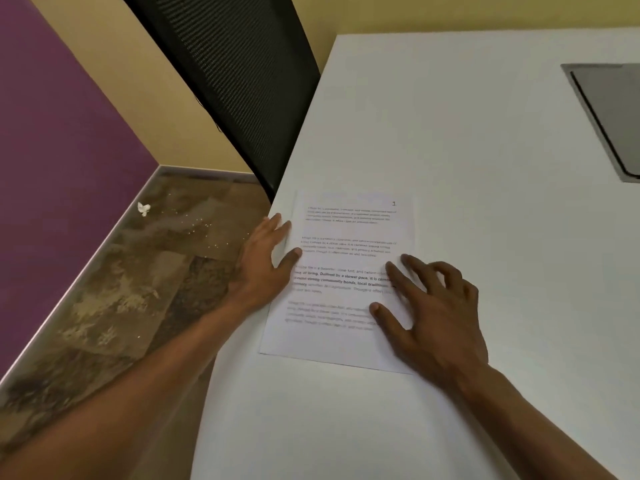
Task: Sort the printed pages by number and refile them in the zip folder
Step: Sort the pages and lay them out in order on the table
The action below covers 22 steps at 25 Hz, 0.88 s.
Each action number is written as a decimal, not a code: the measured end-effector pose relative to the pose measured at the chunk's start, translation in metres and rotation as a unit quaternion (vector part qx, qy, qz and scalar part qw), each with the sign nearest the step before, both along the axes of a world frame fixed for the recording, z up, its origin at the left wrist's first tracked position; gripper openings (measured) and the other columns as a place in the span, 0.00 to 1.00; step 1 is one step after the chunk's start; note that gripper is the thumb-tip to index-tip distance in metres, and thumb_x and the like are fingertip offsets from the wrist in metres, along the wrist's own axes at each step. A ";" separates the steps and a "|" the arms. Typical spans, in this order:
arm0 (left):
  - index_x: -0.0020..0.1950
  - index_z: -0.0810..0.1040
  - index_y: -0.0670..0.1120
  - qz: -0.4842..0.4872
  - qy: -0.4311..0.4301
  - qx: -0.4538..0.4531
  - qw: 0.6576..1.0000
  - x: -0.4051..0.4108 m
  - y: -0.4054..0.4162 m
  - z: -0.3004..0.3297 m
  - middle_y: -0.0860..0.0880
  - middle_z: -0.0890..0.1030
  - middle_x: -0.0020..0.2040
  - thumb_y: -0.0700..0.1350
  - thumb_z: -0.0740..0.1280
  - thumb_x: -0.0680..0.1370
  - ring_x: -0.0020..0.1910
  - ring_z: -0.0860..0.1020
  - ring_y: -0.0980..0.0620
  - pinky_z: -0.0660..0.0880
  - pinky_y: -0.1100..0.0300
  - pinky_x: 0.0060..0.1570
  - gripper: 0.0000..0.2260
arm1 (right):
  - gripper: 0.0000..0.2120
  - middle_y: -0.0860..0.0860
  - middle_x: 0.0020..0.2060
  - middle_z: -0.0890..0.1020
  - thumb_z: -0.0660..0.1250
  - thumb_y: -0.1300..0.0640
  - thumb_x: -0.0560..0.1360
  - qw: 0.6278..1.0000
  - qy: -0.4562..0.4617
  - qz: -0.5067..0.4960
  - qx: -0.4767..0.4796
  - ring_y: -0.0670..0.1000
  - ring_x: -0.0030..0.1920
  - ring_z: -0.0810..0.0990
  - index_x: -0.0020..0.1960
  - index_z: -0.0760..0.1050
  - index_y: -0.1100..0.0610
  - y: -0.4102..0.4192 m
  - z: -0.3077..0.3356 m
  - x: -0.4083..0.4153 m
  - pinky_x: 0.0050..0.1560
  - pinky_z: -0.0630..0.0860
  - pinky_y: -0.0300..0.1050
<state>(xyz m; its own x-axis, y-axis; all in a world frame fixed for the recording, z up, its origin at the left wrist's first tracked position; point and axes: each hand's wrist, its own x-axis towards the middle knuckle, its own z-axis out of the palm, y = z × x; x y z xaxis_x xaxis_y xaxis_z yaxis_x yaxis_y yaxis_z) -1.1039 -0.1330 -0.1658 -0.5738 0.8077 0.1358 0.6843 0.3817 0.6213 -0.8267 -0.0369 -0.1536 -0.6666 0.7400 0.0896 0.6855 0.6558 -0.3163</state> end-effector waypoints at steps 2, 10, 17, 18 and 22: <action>0.74 0.71 0.41 0.016 0.006 0.001 1.000 0.000 0.000 0.005 0.45 0.68 0.75 0.45 0.68 0.80 0.75 0.65 0.48 0.60 0.52 0.75 0.22 | 0.29 0.38 0.76 0.64 0.56 0.31 0.75 0.999 -0.002 0.025 -0.022 0.51 0.76 0.59 0.73 0.67 0.42 0.000 0.001 0.003 0.73 0.56 0.53; 0.70 0.75 0.41 0.052 -0.045 0.024 0.997 -0.002 -0.009 0.010 0.50 0.72 0.72 0.36 0.67 0.79 0.72 0.69 0.54 0.65 0.56 0.73 0.19 | 0.30 0.37 0.78 0.60 0.53 0.30 0.77 0.993 -0.055 0.104 -0.011 0.53 0.79 0.55 0.75 0.65 0.40 0.000 0.005 0.009 0.74 0.52 0.56; 0.69 0.76 0.41 0.105 -0.259 0.077 0.957 -0.011 -0.015 0.010 0.50 0.73 0.72 0.31 0.66 0.79 0.70 0.71 0.58 0.69 0.56 0.70 0.19 | 0.30 0.39 0.79 0.56 0.46 0.30 0.80 0.987 -0.096 0.129 -0.004 0.56 0.80 0.53 0.79 0.57 0.38 0.000 0.007 0.008 0.74 0.51 0.59; 0.70 0.75 0.40 0.109 -0.283 0.087 0.949 -0.011 -0.015 0.011 0.49 0.73 0.72 0.31 0.65 0.79 0.70 0.71 0.57 0.69 0.57 0.70 0.19 | 0.30 0.39 0.80 0.55 0.45 0.30 0.80 0.986 -0.100 0.132 -0.003 0.56 0.80 0.52 0.79 0.55 0.38 0.000 0.007 0.009 0.74 0.51 0.59; 0.70 0.74 0.40 0.133 -0.345 0.111 0.923 -0.014 -0.015 0.013 0.48 0.76 0.69 0.29 0.63 0.79 0.69 0.74 0.54 0.70 0.57 0.69 0.19 | 0.28 0.40 0.80 0.51 0.41 0.34 0.82 0.981 -0.122 0.151 0.008 0.58 0.80 0.51 0.80 0.49 0.38 0.000 0.008 0.008 0.73 0.52 0.61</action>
<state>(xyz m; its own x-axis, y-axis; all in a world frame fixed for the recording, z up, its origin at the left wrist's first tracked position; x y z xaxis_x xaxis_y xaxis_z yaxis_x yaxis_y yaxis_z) -1.1181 -0.1476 -0.1525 -0.7592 0.6226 -0.1897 -0.0020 0.2892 0.9573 -0.8182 -0.0364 -0.1456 -0.8578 0.5061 -0.0895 0.5139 0.8439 -0.1539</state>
